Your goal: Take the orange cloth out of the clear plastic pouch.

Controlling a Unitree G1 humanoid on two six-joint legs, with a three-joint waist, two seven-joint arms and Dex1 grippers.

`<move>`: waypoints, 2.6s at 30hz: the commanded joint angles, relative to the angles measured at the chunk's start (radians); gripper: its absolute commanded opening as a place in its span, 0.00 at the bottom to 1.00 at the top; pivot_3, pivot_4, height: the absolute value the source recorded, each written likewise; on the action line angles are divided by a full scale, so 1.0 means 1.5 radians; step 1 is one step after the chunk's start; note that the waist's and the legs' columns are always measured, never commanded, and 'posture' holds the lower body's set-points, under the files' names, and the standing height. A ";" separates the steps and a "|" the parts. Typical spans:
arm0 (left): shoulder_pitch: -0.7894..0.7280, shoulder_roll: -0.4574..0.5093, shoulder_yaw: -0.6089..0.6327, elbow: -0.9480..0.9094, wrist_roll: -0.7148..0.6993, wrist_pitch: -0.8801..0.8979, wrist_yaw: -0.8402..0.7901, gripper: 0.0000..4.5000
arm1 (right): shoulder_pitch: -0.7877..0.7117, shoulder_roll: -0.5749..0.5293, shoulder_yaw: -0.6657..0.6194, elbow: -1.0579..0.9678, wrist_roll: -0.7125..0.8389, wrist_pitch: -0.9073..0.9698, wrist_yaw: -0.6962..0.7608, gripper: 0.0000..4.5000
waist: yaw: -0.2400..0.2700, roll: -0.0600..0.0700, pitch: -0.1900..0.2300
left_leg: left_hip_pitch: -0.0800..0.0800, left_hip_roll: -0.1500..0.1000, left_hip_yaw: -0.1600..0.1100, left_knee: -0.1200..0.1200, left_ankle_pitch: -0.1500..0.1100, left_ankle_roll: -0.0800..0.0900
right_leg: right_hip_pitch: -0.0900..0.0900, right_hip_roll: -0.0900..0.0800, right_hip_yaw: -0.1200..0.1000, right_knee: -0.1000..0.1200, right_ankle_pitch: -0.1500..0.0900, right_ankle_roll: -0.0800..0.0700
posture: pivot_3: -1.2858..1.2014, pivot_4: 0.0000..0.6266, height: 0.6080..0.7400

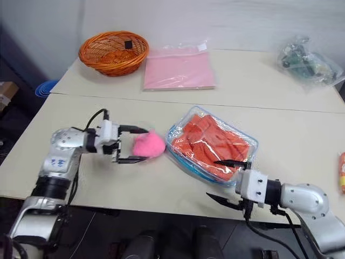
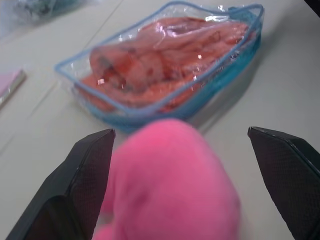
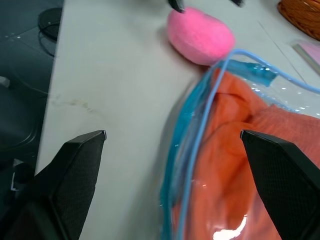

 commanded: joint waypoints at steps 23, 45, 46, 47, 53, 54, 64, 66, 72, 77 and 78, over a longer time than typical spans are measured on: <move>-0.217 -0.127 -0.153 0.321 0.174 -0.262 0.017 0.19 | 0.158 0.036 -0.158 -0.045 -0.007 -0.029 -0.007 1.00 | -0.002 -0.001 0.001 | 0.001 0.000 0.001 0.000 0.000 0.000 | 0.000 0.001 0.001 0.001 0.000 0.000 | 0.52 0.24 1.00; -0.139 -0.196 -0.067 -0.078 -0.055 0.539 0.113 0.00 | -0.019 0.110 0.025 -0.125 -0.146 0.211 -0.202 1.00 | -0.003 -0.001 0.000 | 0.001 0.000 0.000 0.002 0.001 -0.001 | -0.001 0.001 0.001 0.003 0.000 0.000 | 0.52 0.24 1.00; -0.137 -0.196 -0.070 -0.087 -0.056 0.552 0.118 0.00 | -0.040 0.118 0.031 -0.126 -0.162 0.226 -0.220 1.00 | -0.003 -0.001 0.000 | 0.001 0.000 0.000 0.002 0.001 -0.001 | -0.001 0.001 0.001 0.003 0.000 0.000 | 0.52 0.24 1.00; -0.135 -0.194 -0.074 -0.094 -0.055 0.561 0.123 0.00 | -0.057 0.125 0.037 -0.129 -0.171 0.246 -0.234 1.00 | -0.003 -0.001 0.000 | 0.001 0.000 0.000 0.002 0.001 -0.001 | -0.001 0.001 0.001 0.003 0.000 0.000 | 0.52 0.24 1.00; -0.120 -0.176 -0.097 -0.114 -0.038 0.500 0.104 0.00 | -0.067 0.133 0.056 -0.145 -0.187 0.275 -0.243 1.00 | -0.002 0.000 0.000 | 0.000 0.000 0.000 0.001 0.001 -0.001 | -0.001 0.001 0.001 0.003 0.000 0.000 | 0.52 0.24 1.00; -0.114 -0.163 -0.113 -0.113 -0.018 0.433 0.085 0.00 | -0.064 0.132 0.058 -0.147 -0.185 0.262 -0.238 1.00 | -0.002 0.000 0.000 | 0.000 0.000 0.000 0.001 0.001 -0.001 | -0.001 0.001 0.001 0.003 0.000 0.000 | 0.52 0.24 1.00; -0.117 -0.117 -0.162 -0.033 0.056 0.132 0.017 0.46 | 0.134 0.095 -0.115 -0.145 -0.060 0.089 -0.076 1.00 | -0.001 -0.001 0.000 | 0.001 -0.001 0.000 0.002 0.000 0.000 | 0.001 0.001 0.001 0.002 0.000 0.000 | 0.52 0.24 1.00; -0.116 -0.128 -0.168 -0.003 0.091 0.074 0.057 0.59 | 0.162 0.100 -0.133 -0.127 -0.063 0.057 -0.064 1.00 | -0.001 -0.001 0.000 | 0.001 0.000 0.000 0.002 0.000 0.000 | 0.001 0.001 0.001 0.002 0.000 0.000 | 0.52 0.24 1.00; -0.123 -0.156 -0.196 0.080 0.170 -0.037 0.126 0.65 | 0.182 0.122 -0.156 -0.095 -0.055 0.019 -0.072 1.00 | -0.004 -0.001 0.000 | 0.001 0.000 0.001 0.002 0.000 0.000 | 0.001 0.001 0.002 0.002 0.000 0.000 | 0.52 0.24 1.00; -0.149 -0.164 -0.208 0.146 0.216 -0.100 0.167 0.65 | 0.186 0.129 -0.160 -0.090 -0.048 0.015 -0.076 1.00 | -0.001 -0.001 0.000 | 0.001 0.000 0.001 0.002 0.000 0.000 | 0.001 0.001 0.002 0.002 0.000 0.000 | 0.52 0.24 1.00; -0.152 -0.169 -0.204 0.156 0.217 -0.104 0.176 0.56 | 0.186 0.131 -0.161 -0.090 -0.046 0.016 -0.079 1.00 | -0.001 -0.001 0.000 | 0.001 0.000 0.001 0.002 0.000 0.000 | 0.001 0.001 0.002 0.002 0.000 0.000 | 0.52 0.24 1.00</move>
